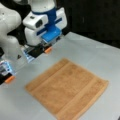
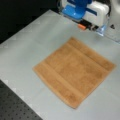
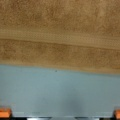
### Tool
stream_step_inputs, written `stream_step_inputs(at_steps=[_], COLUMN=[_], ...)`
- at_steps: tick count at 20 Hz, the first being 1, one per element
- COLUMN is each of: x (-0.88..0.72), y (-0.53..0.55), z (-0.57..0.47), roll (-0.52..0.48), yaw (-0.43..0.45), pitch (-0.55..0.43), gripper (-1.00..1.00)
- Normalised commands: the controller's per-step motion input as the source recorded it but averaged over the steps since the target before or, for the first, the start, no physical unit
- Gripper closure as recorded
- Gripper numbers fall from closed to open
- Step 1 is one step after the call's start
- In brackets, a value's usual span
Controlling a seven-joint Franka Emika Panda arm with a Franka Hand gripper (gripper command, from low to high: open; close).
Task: Folding a towel twice
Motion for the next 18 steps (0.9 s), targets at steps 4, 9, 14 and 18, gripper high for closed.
stream_step_inputs(at_steps=[4, 9, 14, 18], x=[0.01, 0.12, 0.25, 0.37], y=[0.00, 0.04, 0.06, 0.11], z=[0.01, 0.05, 0.06, 0.15], roll=[-0.003, -0.024, -0.021, 0.011], yaw=[0.119, 0.076, 0.024, -0.067], pitch=[0.120, 0.178, 0.219, 0.274], gripper=[-1.00, -1.00, -1.00, -1.00])
